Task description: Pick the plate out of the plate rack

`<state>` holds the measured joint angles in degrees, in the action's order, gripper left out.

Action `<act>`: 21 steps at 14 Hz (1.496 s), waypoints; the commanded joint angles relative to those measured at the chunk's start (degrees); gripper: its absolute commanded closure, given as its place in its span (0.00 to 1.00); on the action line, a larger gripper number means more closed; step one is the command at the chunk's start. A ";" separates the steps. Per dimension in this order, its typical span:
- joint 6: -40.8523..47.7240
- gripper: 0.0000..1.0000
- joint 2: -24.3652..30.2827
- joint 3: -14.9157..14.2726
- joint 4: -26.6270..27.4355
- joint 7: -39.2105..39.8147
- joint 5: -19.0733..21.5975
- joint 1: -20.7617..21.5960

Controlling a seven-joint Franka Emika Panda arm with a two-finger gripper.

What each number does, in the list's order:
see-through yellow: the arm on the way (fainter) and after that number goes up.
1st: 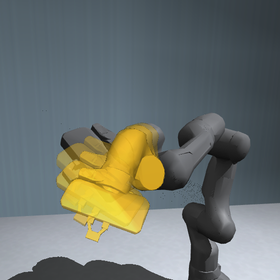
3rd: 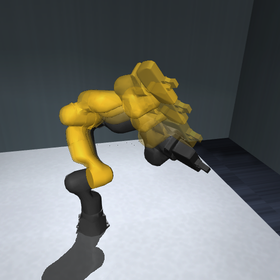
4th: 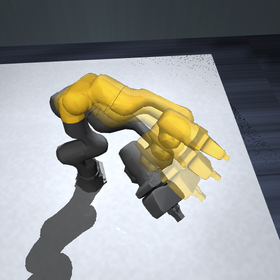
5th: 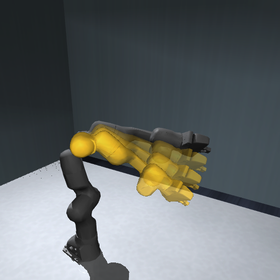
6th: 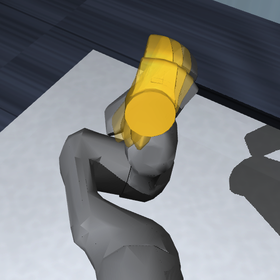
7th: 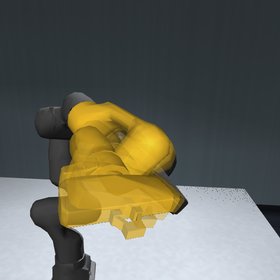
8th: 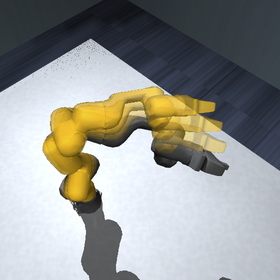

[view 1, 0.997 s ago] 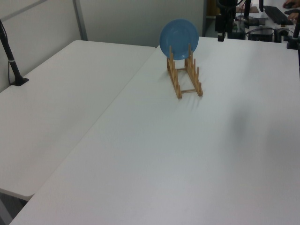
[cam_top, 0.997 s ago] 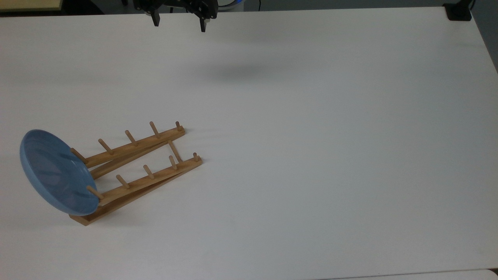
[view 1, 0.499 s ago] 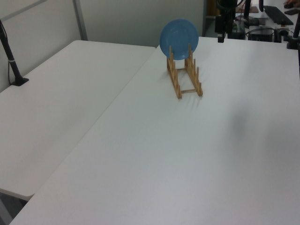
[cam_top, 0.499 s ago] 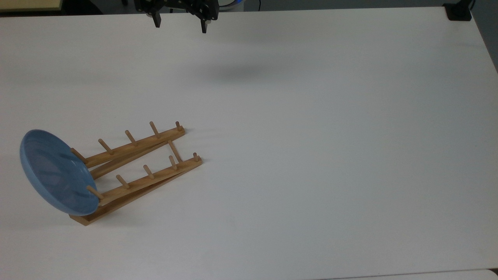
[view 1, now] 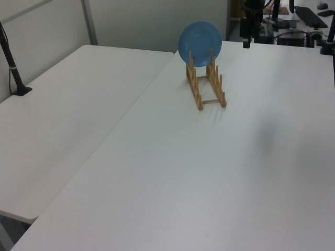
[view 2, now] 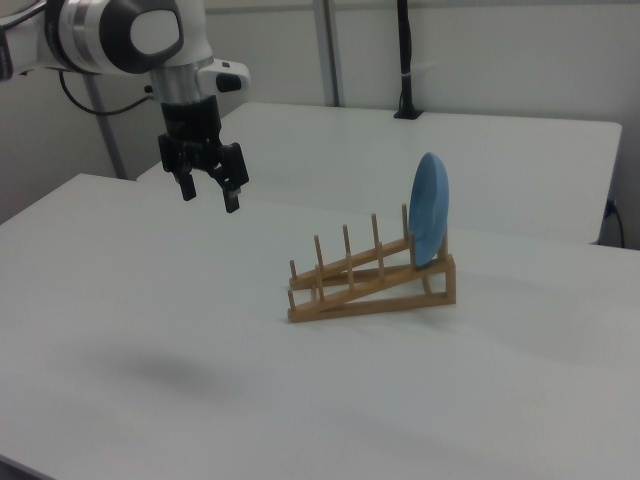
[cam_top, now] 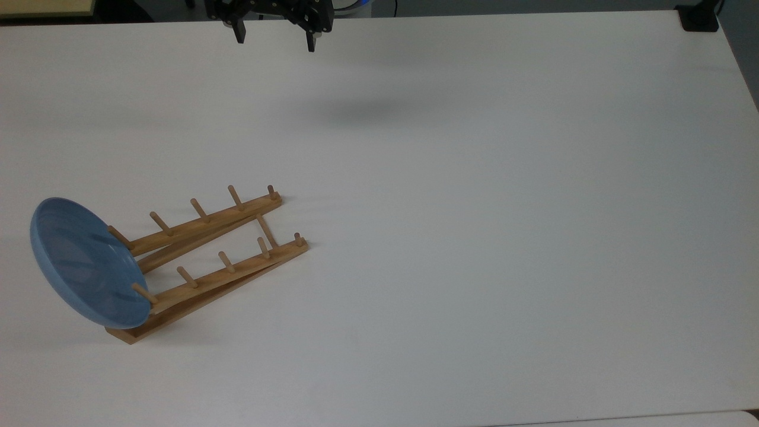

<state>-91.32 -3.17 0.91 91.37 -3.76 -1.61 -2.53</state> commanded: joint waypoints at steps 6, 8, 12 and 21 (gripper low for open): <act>-5.16 0.00 -2.28 -0.12 -0.40 0.42 1.18 0.51; -10.61 0.00 -3.33 -0.12 -0.40 0.60 0.56 0.42; -13.62 0.00 -3.16 -0.47 -1.62 1.56 -3.90 0.33; -33.73 0.01 -7.37 -0.73 -2.07 1.48 -20.77 -0.02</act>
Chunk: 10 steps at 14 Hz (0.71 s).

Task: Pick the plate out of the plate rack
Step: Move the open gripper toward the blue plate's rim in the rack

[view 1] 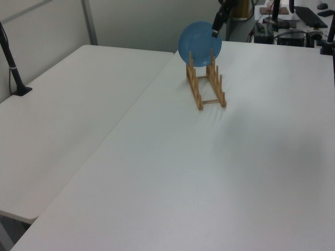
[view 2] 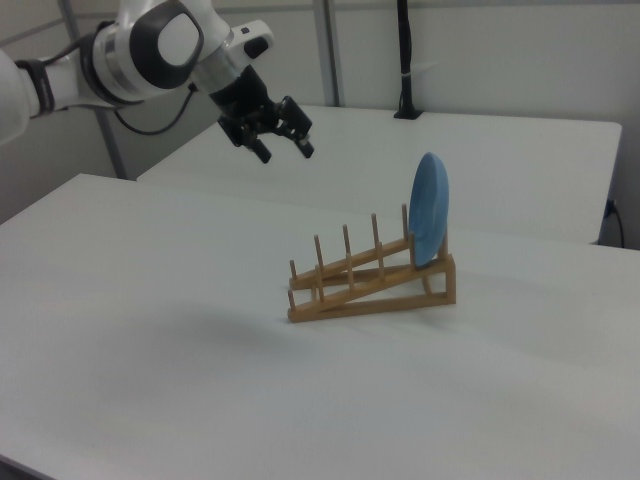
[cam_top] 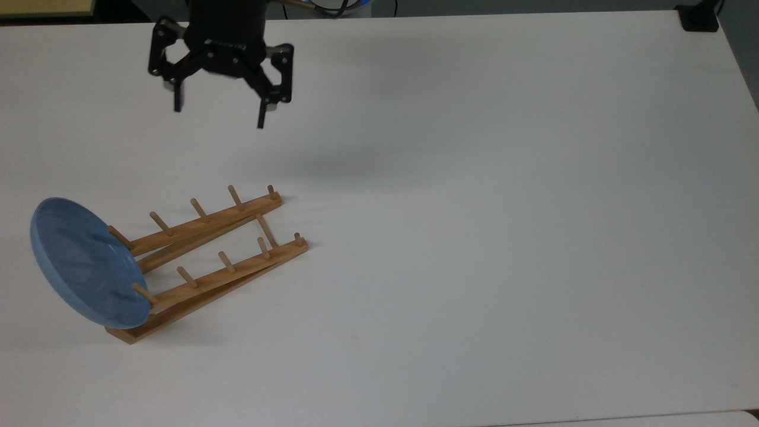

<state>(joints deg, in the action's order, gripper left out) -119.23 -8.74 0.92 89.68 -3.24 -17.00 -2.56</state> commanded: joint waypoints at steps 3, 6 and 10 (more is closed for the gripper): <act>-15.84 0.06 -5.23 -2.14 -0.39 1.74 -11.28 -1.66; -20.50 0.10 -8.92 -6.79 -2.83 5.07 -12.44 -1.31; -21.31 0.14 -12.44 -10.93 -6.80 8.15 -12.27 -1.39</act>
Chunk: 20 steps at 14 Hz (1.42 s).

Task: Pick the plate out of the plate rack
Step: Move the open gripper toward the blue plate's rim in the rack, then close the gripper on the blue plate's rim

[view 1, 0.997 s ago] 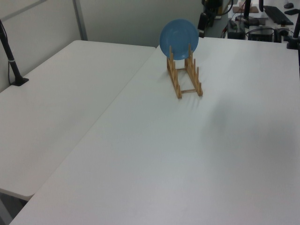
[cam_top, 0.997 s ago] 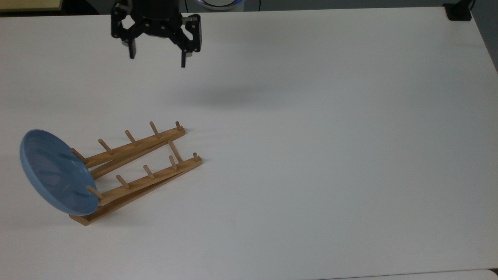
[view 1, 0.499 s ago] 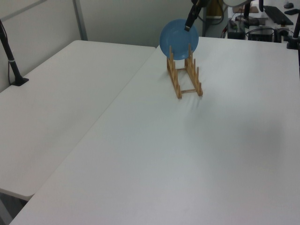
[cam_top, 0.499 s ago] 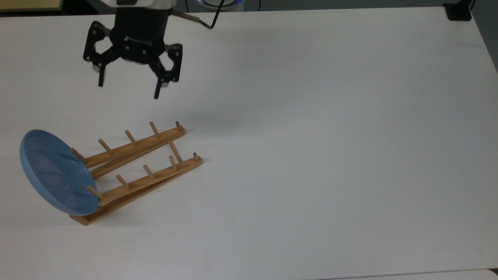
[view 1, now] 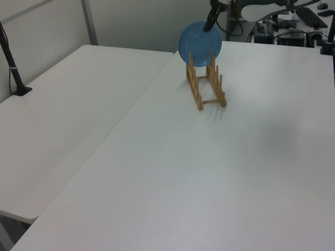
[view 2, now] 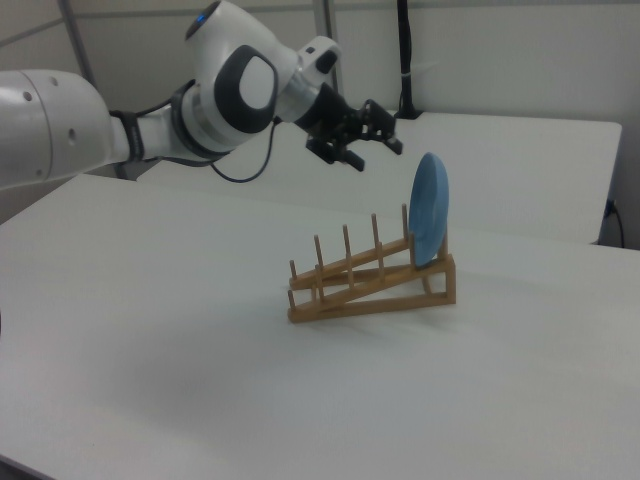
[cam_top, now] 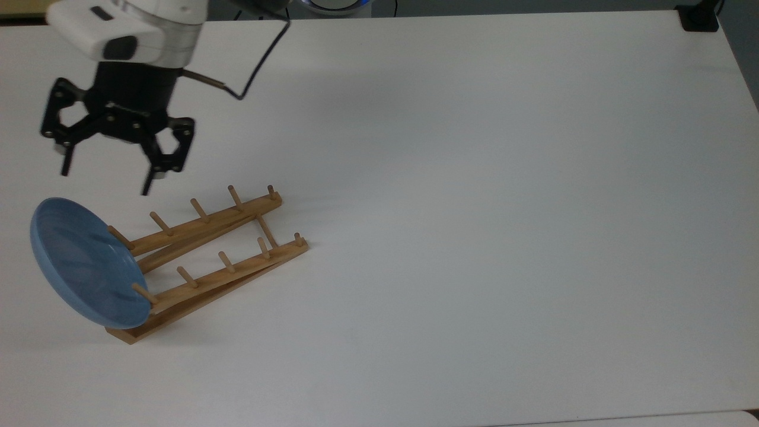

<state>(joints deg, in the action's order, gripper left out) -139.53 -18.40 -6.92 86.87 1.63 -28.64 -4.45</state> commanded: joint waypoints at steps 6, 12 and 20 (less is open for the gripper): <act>-11.80 0.18 -8.66 -8.53 -4.25 3.47 1.21 0.14; -13.40 0.40 -10.52 -8.90 -5.13 3.82 3.33 0.05; -15.07 0.66 -10.52 -8.98 -5.13 4.26 3.15 -0.56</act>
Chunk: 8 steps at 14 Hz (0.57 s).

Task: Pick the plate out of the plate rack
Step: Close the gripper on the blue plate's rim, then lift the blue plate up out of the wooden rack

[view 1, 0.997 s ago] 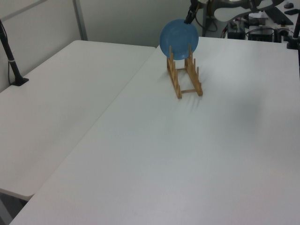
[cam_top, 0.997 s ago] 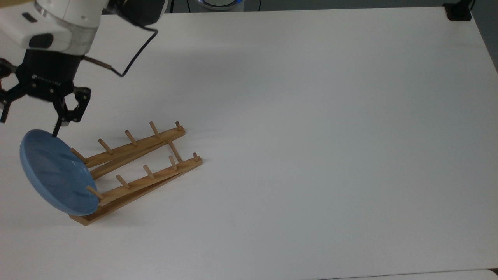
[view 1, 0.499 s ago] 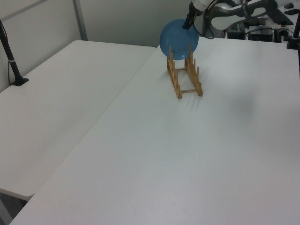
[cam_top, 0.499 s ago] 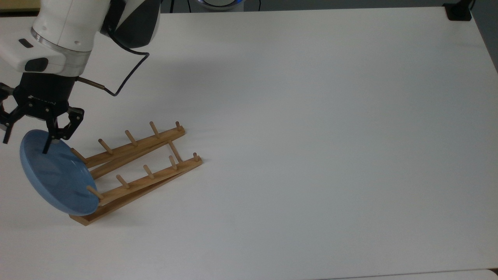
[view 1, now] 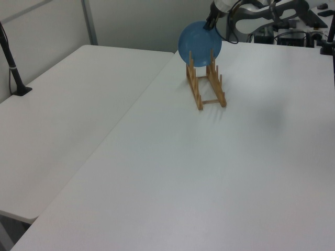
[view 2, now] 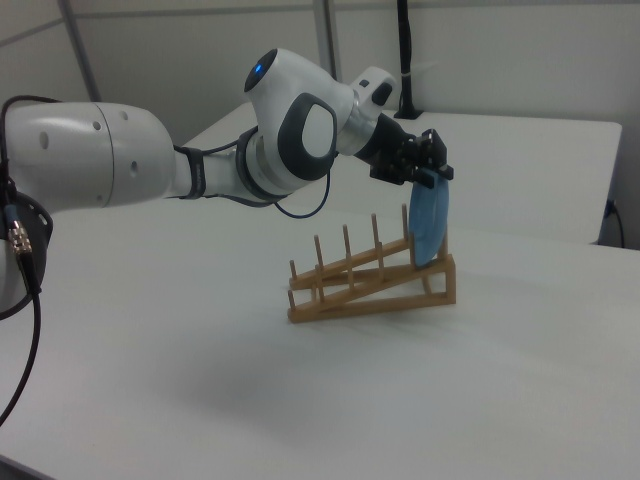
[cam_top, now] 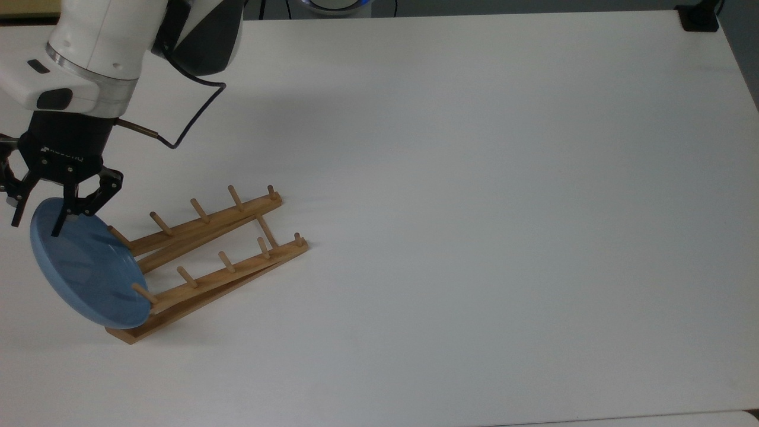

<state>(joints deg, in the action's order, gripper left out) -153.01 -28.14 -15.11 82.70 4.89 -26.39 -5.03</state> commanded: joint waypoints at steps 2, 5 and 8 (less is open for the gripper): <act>-1.59 0.87 -0.60 -0.71 -0.96 1.00 0.90 -0.33; -1.59 0.87 -0.51 -0.98 -0.96 2.13 0.55 -0.25; -1.59 0.96 0.11 -1.07 -0.96 2.23 0.55 -0.25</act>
<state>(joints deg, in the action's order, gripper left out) -153.11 -28.14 -15.32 82.50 5.48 -26.39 -5.39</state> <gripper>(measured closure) 0.899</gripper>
